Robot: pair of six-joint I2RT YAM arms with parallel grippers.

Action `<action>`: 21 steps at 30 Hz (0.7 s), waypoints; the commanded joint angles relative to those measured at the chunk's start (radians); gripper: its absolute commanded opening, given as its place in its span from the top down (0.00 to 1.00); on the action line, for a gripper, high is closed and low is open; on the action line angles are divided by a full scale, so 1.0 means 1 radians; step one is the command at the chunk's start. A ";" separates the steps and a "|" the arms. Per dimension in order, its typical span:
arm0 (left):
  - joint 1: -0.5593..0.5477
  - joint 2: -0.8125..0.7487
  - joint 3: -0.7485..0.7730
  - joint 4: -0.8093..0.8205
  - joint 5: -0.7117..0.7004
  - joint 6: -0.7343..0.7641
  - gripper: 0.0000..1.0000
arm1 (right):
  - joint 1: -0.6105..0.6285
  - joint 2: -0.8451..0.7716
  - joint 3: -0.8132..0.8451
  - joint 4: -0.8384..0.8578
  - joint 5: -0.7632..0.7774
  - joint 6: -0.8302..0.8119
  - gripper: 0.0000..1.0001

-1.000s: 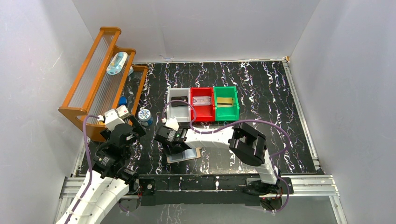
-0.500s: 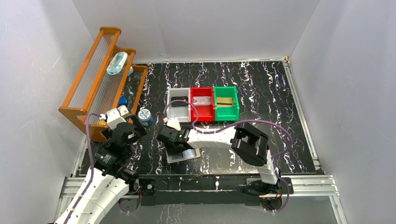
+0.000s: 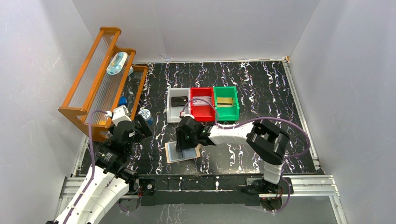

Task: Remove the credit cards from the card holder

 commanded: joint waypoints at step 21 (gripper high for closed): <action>0.003 -0.058 0.050 -0.161 -0.086 -0.200 0.02 | 0.089 0.093 0.275 -0.288 0.214 -0.070 0.24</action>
